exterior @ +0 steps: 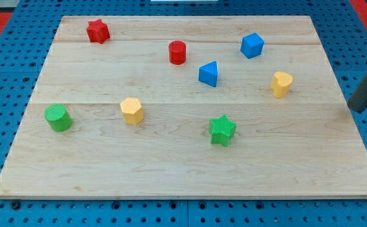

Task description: Place your arm above the yellow heart

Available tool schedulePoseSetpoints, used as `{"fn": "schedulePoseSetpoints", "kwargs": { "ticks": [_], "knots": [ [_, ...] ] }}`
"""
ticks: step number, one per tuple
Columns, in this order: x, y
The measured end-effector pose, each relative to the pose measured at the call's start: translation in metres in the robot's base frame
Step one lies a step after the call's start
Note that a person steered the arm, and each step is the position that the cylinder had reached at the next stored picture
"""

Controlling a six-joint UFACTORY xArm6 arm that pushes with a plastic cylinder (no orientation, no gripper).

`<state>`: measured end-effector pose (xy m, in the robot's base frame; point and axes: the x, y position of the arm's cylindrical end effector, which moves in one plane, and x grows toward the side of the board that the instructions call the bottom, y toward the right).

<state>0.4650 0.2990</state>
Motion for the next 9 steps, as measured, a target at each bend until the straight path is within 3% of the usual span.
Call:
{"fn": "schedulePoseSetpoints", "kwargs": {
  "ticks": [3,5,9],
  "knots": [
    [-0.002,-0.056],
    [-0.005,-0.059],
    [-0.098,-0.062]
  ]
}}
